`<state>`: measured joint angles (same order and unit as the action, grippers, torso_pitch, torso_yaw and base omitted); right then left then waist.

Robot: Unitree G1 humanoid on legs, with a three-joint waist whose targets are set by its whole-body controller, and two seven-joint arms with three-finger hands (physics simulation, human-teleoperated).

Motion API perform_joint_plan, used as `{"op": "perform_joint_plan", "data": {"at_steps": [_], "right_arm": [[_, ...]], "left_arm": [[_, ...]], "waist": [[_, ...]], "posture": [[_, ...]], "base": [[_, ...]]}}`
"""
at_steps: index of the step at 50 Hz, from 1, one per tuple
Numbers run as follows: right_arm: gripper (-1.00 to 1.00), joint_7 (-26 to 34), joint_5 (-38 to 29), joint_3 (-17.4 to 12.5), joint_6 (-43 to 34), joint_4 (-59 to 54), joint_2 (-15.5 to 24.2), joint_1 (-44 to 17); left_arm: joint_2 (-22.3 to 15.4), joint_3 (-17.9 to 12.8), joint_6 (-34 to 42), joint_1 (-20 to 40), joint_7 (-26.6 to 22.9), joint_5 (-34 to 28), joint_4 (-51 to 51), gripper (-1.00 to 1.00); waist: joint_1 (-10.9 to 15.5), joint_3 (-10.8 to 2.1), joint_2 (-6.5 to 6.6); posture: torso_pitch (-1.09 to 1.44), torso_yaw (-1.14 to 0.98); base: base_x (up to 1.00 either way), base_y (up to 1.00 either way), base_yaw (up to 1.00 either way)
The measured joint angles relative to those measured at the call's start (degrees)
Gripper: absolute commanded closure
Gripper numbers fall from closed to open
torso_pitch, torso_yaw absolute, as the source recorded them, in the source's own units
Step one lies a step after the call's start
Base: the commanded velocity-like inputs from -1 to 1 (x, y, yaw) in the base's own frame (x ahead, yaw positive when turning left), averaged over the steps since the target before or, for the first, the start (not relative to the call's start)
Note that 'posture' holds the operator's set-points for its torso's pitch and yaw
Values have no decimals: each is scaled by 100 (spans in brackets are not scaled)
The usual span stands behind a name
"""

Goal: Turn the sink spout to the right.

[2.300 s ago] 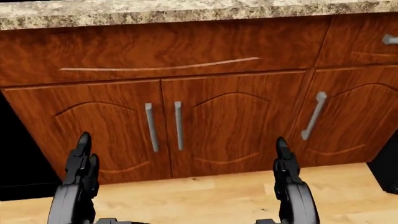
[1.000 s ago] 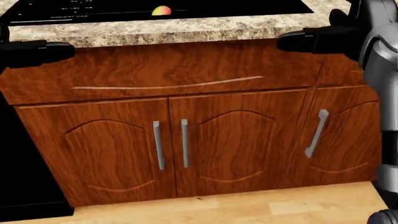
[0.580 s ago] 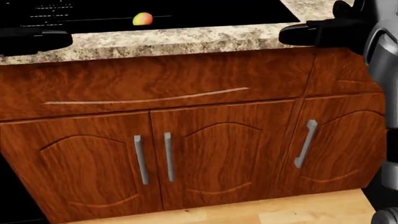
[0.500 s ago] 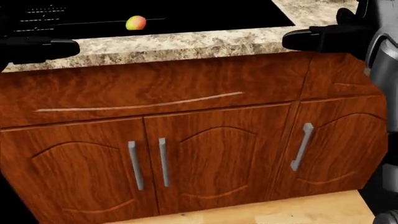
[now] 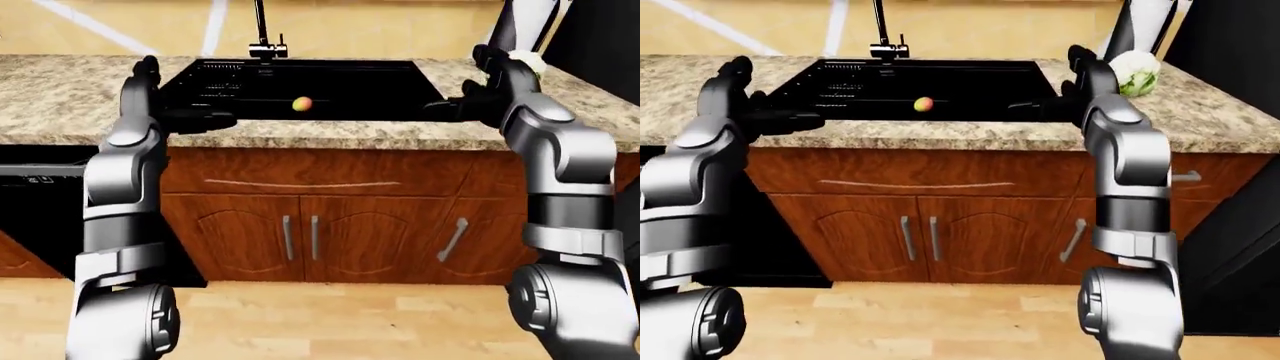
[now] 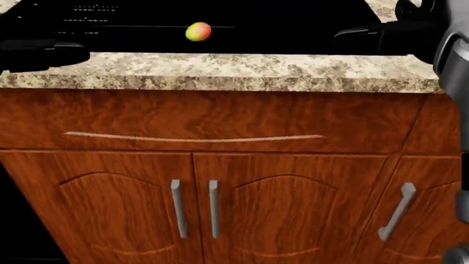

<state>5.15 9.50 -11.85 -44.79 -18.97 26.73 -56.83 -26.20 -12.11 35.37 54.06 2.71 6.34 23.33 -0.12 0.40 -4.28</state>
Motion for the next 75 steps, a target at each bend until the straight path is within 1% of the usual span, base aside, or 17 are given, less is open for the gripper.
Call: {"op": "perform_joint_plan", "data": {"at_steps": [4, 7, 9, 16, 20, 22, 26, 31, 35, 41, 45, 48, 54, 59, 62, 68, 75], "right_arm": [[-100, 26, -36, 9, -1, -65, -28, -6], [-100, 42, -38, 23, -17, -108, -60, -16], [-100, 58, -48, 48, -47, -123, -67, -28], [-100, 143, -62, 167, -148, -325, -175, -49], [-100, 124, -82, 80, -96, -112, -111, -161], [-100, 119, -84, 51, -65, -57, -79, -199], [-100, 71, -122, -35, -80, -74, -33, -70], [-100, 66, -143, 12, -123, -225, -42, -102], [-100, 78, -136, 18, -110, -210, -60, -118], [-100, 128, -59, 125, -179, -224, -160, -70], [-100, 98, -72, 69, -117, -129, -132, -118], [-100, 94, -73, 63, -62, -153, -105, -178], [-100, 49, -124, -1, -121, -292, -61, -60], [-100, 69, -111, 15, -96, -301, -44, -145], [-100, 71, -92, 9, -90, -188, -59, -152], [-100, 126, -34, 109, -132, -357, -120, -113], [-100, 107, -45, 59, -34, -220, -77, -194]], "left_arm": [[-28, -35, 80, -7, 13, 4, 71, -100], [-83, -68, 63, 87, 25, 1, 19, -100], [-98, -63, 32, 125, 22, 10, 14, -100], [-140, -120, 164, -22, 52, 11, 198, -100], [-196, -137, 96, 109, 53, 22, -7, -100], [-223, -134, 45, 185, 43, 34, -35, -100], [-139, -32, -57, 138, -3, 63, 185, -100], [-170, -52, -7, 135, -19, 69, 387, -100], [-244, -82, -39, 212, -14, 70, 327, -100], [-317, -172, -30, 168, 45, 33, 422, -100], [-354, -174, -115, 204, 25, 63, 437, -100], [-368, -185, -133, 206, 33, 73, 428, -100], [-266, -57, -98, 160, -30, 146, 601, -100], [-374, -118, -174, 300, -20, 138, 691, -100], [-497, -160, -270, 404, -32, 139, 806, -100], [-601, -249, -276, 342, 26, 109, 1020, -100], [-613, -225, -268, 382, 15, 155, 852, -100]], "waist": [[51, 72, 249], [-45, 240, 437], [-107, 236, 655], [44, 152, 555], [72, 144, 305], [78, 93, 84], [-26, 119, 166], [-29, 231, 478], [-62, 173, 889], [41, 146, 724], [71, 145, 439], [111, 104, 104], [-37, 160, 226], [-44, 196, 591], [-69, 113, 895], [41, 122, 732], [109, 107, 132]], "posture": [[0, 0], [0, 0], [0, 0], [0, 0], [0, 0], [0, 0], [0, 0], [0, 0], [0, 0], [0, 0], [0, 0], [0, 0], [0, 0], [0, 0], [0, 0], [0, 0], [0, 0]], "base": [[0, 0, 15], [0, 0, 0], [0, 0, 0], [15, 0, 0], [19, 0, 0], [20, 0, 0], [19, 0, 0], [20, 0, 0], [19, 0, 0], [19, 0, 0], [19, 0, 0], [19, 0, 0], [19, 0, 0], [19, 0, 0], [20, 0, 0], [19, 0, 0], [19, 0, 0]]}}
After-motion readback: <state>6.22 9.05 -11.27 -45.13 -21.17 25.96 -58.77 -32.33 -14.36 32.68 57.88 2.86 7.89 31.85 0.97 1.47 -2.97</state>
